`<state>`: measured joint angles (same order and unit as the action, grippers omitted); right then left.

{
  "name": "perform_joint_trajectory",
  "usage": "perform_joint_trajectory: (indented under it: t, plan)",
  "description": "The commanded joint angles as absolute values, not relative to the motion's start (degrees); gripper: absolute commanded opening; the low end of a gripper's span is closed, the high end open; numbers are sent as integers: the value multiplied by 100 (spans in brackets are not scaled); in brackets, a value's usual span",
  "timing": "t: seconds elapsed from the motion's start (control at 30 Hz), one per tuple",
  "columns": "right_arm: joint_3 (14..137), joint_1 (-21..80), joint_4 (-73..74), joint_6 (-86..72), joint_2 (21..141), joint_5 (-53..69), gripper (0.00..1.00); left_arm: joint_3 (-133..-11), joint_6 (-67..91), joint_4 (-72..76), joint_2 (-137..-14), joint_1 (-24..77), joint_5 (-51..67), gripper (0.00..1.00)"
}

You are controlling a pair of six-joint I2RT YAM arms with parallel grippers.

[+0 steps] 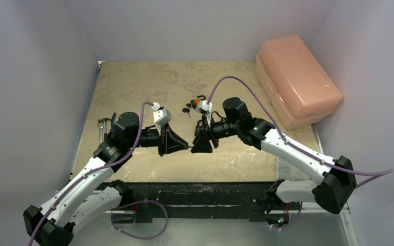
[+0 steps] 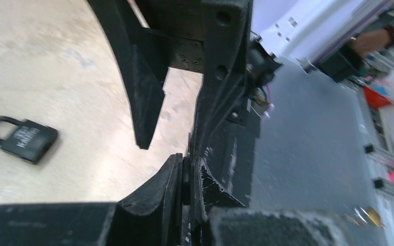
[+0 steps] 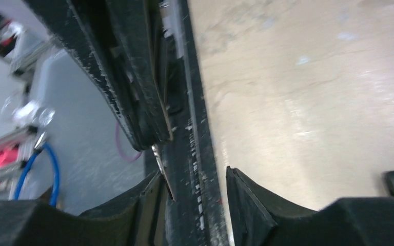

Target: Unlock with the key

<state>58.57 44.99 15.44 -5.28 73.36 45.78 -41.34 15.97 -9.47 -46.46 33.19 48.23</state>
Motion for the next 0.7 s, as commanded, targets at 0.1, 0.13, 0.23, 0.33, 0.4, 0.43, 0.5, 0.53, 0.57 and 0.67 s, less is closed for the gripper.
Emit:
perform_joint_trajectory:
  t: [0.1, 0.13, 0.23, 0.33, 0.4, 0.43, 0.5, 0.53, 0.57, 0.67]
  plan:
    - [5339, 4271, 456, -1747, 6273, 1815, 97, -4336, 1298, -1280, -4315, 3334, 3868, 0]
    - [5231, 4269, 371, -2053, 6144, 1302, 99, -4344, 1274, -1316, -4269, 3338, 3752, 0]
    - [4913, 4223, 181, -2707, 5862, 478, 99, -4368, 1234, -1406, -4109, 3323, 3357, 0]
    - [5072, 4193, 413, -2761, 6139, 467, 99, -4386, 1213, -1502, -3938, 3324, 2850, 0]
    - [5450, 4179, 931, -2981, 6662, 218, 99, -4401, 1198, -1570, -3846, 3327, 2549, 0]
    - [5654, 4168, 1231, -3027, 6949, 148, 99, -4418, 1193, -1608, -3815, 3324, 2402, 0]
    - [6096, 4166, 1736, -3195, 7505, -99, 99, -4442, 1162, -1683, -3762, 3318, 2148, 0]
    - [6307, 4161, 1967, -3271, 7784, -223, 99, -4447, 1147, -1715, -3728, 3316, 2027, 0]
    - [6529, 4158, 2176, -3333, 8027, -303, 99, -4447, 1141, -1746, -3708, 3320, 1904, 0]
    - [7094, 4162, 2721, -3516, 8676, -693, 99, -4484, 1099, -1882, -3708, 3314, 1499, 0]
